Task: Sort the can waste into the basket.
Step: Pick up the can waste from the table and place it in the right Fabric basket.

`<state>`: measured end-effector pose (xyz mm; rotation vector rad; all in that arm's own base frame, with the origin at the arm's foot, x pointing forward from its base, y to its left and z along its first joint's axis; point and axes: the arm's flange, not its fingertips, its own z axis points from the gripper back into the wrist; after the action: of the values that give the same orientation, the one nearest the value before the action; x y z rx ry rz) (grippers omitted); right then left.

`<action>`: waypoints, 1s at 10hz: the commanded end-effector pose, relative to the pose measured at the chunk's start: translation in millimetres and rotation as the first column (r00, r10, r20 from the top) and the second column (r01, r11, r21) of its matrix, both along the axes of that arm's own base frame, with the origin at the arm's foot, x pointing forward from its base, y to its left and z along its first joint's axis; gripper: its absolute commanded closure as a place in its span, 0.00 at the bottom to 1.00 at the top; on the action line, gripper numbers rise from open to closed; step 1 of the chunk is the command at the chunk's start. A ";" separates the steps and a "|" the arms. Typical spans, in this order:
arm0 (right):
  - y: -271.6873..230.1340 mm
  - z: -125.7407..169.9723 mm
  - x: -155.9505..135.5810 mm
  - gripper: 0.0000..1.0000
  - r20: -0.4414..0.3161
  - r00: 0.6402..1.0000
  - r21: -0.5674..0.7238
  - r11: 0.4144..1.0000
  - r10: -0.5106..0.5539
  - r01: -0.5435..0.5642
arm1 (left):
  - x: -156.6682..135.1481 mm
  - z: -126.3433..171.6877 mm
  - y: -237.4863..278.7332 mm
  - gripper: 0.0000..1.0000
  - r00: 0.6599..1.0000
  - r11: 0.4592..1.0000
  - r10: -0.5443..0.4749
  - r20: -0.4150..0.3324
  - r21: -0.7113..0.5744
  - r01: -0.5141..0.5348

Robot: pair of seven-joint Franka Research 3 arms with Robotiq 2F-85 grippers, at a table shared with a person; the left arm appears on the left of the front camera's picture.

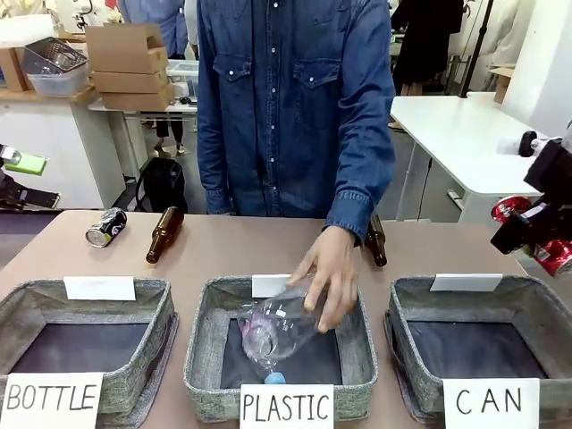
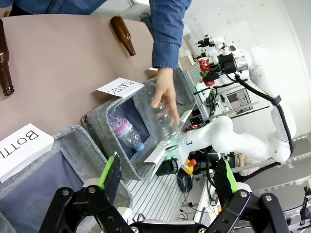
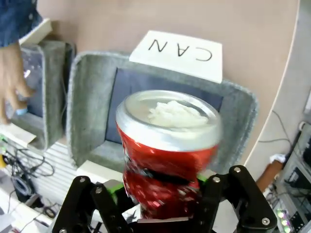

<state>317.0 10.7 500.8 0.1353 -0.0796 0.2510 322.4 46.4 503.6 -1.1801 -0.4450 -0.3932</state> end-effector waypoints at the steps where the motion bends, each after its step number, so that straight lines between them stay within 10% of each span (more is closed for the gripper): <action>1: 2.9 2.2 1.0 0.00 -0.013 0.999 0.026 0.999 -0.034 0.035 | 0.8 1.3 -1.3 0.00 1.000 1.000 -0.004 0.023 -0.021 0.005; 2: 3.2 2.3 0.2 0.37 -0.009 0.999 0.036 0.999 -0.038 0.039 | 0.8 1.3 -1.3 0.00 1.000 1.000 -0.004 0.023 -0.021 0.005; 3: 3.1 1.6 0.1 0.00 -0.012 0.999 0.046 0.998 -0.041 0.041 | 0.8 1.3 -1.3 0.00 1.000 1.000 -0.004 0.023 -0.021 0.005; 10: -2.1 -2.9 2.3 0.00 -0.052 0.997 0.100 0.993 -0.060 0.065 | 0.8 1.3 -1.3 0.00 1.000 1.000 -0.004 0.023 -0.021 0.005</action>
<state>316.1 8.9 497.9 0.1998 -0.0596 0.2022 322.3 46.4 503.6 -1.1801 -0.4451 -0.3933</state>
